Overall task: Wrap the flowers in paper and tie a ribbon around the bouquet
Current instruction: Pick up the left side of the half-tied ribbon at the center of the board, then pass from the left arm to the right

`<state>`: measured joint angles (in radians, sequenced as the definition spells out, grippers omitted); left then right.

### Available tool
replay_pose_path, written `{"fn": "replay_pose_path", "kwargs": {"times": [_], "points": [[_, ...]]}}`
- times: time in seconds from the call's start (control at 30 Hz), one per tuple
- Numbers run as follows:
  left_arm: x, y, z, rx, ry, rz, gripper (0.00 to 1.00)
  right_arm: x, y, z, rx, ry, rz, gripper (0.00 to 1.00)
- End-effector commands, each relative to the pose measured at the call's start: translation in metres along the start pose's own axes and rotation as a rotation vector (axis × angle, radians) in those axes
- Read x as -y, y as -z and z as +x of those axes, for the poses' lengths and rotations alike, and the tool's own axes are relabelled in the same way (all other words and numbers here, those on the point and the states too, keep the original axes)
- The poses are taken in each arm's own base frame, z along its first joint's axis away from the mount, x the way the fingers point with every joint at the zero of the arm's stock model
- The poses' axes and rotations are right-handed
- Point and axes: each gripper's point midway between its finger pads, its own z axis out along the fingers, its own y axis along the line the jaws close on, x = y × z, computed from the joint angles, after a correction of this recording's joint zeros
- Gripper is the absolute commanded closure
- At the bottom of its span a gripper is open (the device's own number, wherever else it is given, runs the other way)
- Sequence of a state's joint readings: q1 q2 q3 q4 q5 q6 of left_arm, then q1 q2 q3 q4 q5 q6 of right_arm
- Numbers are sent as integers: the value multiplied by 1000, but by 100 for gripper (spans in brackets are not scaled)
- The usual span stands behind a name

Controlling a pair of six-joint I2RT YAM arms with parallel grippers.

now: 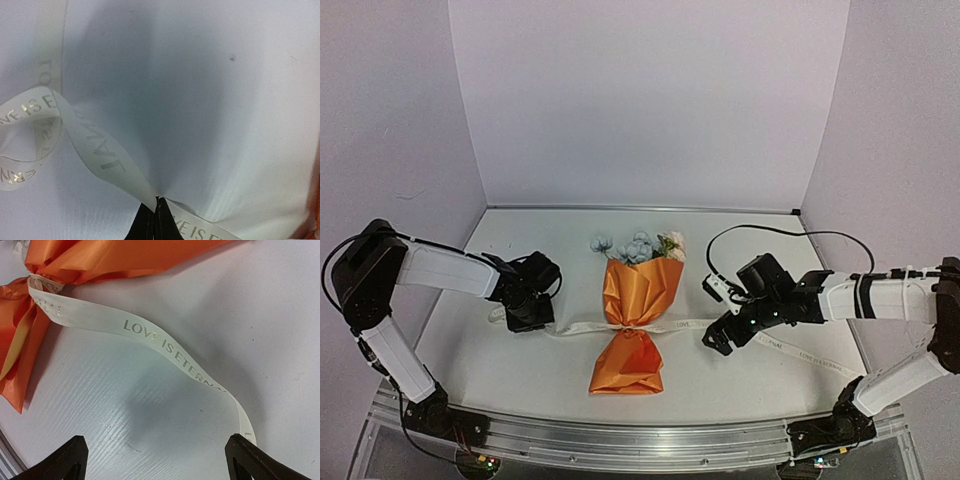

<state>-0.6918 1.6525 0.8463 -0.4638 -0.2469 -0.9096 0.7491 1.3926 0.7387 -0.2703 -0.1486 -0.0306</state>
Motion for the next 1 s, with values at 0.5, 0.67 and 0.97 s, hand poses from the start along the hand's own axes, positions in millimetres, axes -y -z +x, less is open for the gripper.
{"fn": "replay_pose_path", "kwargs": {"times": [0.5, 0.67, 0.97], "points": [[185, 181, 6, 8, -431, 1004, 100, -55, 23, -84, 212, 13, -74, 2], [194, 187, 3, -14, -380, 1040, 100, -76, 18, -126, 312, -64, -102, 8], [191, 201, 0, -92, -215, 1078, 100, -109, -5, -200, 517, -170, -112, 14]]}}
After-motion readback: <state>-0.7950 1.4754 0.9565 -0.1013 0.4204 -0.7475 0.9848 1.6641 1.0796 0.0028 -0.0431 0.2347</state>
